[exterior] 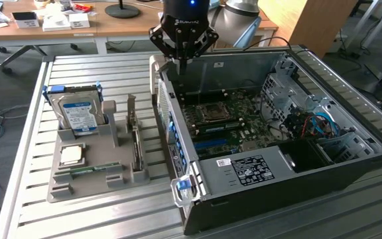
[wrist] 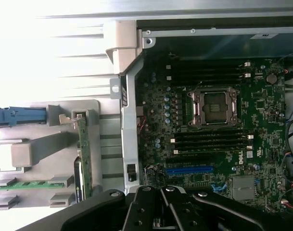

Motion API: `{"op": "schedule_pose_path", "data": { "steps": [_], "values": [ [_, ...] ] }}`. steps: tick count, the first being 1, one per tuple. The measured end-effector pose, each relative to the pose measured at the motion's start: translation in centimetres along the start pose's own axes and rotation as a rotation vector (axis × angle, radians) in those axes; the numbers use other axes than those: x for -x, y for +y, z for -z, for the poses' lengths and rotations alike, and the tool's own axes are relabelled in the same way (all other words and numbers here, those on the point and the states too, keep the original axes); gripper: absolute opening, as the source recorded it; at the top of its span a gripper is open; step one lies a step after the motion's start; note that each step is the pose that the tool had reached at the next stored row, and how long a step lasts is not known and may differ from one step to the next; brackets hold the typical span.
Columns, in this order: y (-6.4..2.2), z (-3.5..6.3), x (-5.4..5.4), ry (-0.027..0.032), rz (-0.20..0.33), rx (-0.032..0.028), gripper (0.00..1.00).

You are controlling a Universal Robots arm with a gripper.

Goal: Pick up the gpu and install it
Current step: 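Reach for the gpu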

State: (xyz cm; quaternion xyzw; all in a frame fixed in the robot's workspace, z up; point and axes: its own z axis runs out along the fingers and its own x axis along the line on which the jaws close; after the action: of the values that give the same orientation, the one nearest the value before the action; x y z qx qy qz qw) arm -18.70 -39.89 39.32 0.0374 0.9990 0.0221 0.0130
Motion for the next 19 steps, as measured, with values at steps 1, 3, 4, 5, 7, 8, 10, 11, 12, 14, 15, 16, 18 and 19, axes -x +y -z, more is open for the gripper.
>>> {"op": "schedule_pose_path", "data": {
  "steps": [1, 3, 4, 5, 7, 8, 10, 11, 12, 14, 15, 16, 18, 19],
  "values": [
    [-0.02, 0.01, -0.2, -0.0001, 0.0, 0.0, 0.11],
    [-0.04, 0.02, -0.6, -0.0002, 0.0, 0.0, 0.11],
    [-0.05, 0.02, -0.7, -0.0002, 0.0, 0.0, 0.11],
    [-0.07, 0.02, -0.9, -0.0004, 0.0, 0.0, 0.11],
    [-0.09, 0.03, -1.2, -0.0004, 0.0, 0.0, 0.11],
    [-0.1, 0.04, -1.4, -0.0004, 0.0, 0.0, 0.11],
    [-0.13, 0.05, -1.7, -0.0006, 0.0, 0.0, 0.11],
    [-0.14, 0.05, -1.9, -0.0007, 0.0, 0.0001, 0.11],
    [-0.15, 0.05, -2.0, -0.0007, 0.0, 0.0001, 0.11],
    [-0.17, 0.06, -2.3, -0.0008, 0.0, 0.0001, 0.11],
    [-0.18, 0.07, -2.4, -0.0008, 0.0, 0.0, 0.11],
    [-0.19, 0.07, -2.6, -0.0009, 0.0, 0.0, 0.11],
    [-0.21, 0.08, -2.8, -0.001, 0.0, 0.0001, 0.11],
    [-0.22, 0.08, -3.0, -0.001, 0.0, 0.0001, 0.11]
  ]
}}
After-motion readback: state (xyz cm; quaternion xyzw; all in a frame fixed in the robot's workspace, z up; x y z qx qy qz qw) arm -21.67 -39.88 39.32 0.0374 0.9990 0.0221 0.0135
